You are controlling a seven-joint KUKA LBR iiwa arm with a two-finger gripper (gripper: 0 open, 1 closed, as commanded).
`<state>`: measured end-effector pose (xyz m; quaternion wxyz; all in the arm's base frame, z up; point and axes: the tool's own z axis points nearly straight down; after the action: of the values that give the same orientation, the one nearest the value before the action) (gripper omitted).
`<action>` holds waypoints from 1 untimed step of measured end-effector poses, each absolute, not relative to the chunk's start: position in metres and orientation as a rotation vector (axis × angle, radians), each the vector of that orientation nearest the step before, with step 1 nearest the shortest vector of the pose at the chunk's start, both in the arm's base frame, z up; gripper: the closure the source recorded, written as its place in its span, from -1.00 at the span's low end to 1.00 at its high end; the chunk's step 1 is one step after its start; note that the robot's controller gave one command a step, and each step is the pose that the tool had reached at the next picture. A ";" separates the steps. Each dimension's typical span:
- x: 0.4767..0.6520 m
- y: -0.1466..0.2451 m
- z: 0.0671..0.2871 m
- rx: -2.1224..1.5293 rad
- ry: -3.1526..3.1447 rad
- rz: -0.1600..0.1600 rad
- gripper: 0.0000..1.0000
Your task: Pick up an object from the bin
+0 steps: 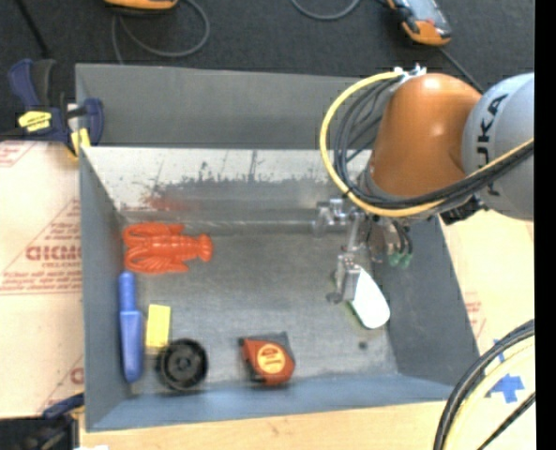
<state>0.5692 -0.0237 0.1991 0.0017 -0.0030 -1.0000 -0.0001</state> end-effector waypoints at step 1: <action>0.570 -0.024 0.204 -0.009 -3.145 0.001 -1.00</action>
Offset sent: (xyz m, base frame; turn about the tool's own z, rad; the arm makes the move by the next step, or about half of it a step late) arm 0.0130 0.0762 -0.0453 -0.0394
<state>0.5702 -0.0238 0.2037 -0.0019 -0.0028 -1.0000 0.0002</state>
